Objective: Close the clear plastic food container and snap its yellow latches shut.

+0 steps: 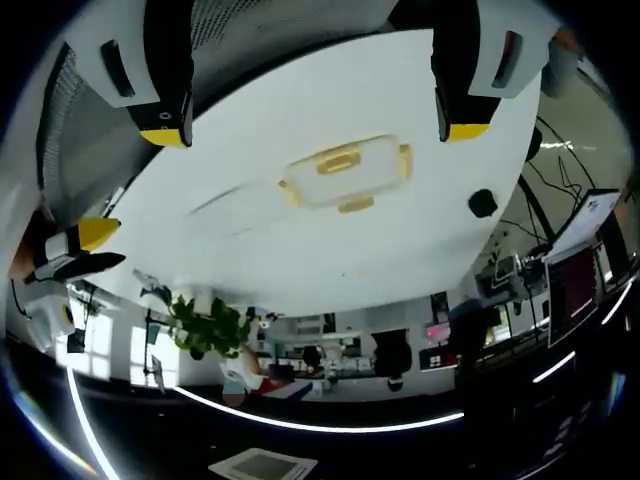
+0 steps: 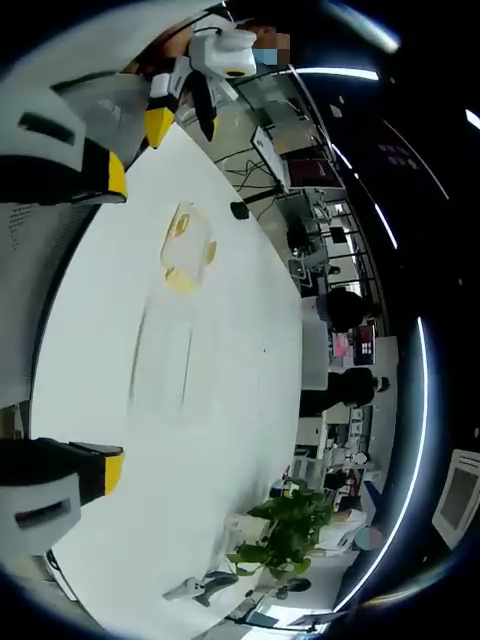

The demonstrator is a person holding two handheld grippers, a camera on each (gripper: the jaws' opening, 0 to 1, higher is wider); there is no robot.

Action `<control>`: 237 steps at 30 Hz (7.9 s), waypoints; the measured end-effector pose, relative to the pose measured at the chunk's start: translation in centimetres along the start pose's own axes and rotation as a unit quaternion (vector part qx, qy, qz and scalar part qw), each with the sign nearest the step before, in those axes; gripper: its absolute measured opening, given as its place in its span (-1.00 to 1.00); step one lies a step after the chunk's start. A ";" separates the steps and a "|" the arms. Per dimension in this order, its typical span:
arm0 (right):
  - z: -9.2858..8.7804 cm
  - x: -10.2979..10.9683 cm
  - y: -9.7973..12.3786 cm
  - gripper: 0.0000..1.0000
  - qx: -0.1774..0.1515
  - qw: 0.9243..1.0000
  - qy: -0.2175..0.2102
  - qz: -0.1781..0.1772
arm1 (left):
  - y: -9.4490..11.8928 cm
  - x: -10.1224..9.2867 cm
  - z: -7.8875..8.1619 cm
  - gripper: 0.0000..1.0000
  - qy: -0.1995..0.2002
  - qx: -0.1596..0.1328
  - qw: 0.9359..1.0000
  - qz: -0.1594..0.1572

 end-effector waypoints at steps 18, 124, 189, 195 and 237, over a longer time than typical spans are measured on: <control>-0.2 -0.1 0.0 0.98 0.004 1.000 0.003 -0.002 | 0.0 0.0 0.0 0.98 -0.001 0.000 1.000 0.000; 5.3 7.4 -15.1 0.59 0.096 0.922 0.287 0.241 | -9.4 9.6 2.3 0.69 -0.177 0.042 0.949 -0.259; 0.3 7.2 -24.3 -0.10 0.212 0.817 0.443 0.304 | -16.3 11.9 -4.2 0.17 -0.350 0.147 0.835 -0.398; 0.3 7.3 -24.4 -0.12 0.214 0.814 0.443 0.309 | -16.5 12.1 -4.7 0.11 -0.354 0.158 0.827 -0.408; -0.8 7.5 -25.5 -0.28 0.264 0.780 0.464 0.327 | -17.0 12.5 -5.5 -0.25 -0.377 0.181 0.813 -0.405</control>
Point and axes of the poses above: the point that each gripper's makers call its tool centre point, and the gripper's own axes: y roughly backward along the fingers, x roughly to its left, z roughly out of its top, the point moved 2 cm from there along y, roughly backward along the fingers, and after that the axes turned 4 degrees about -y, right-handed, at the moved point
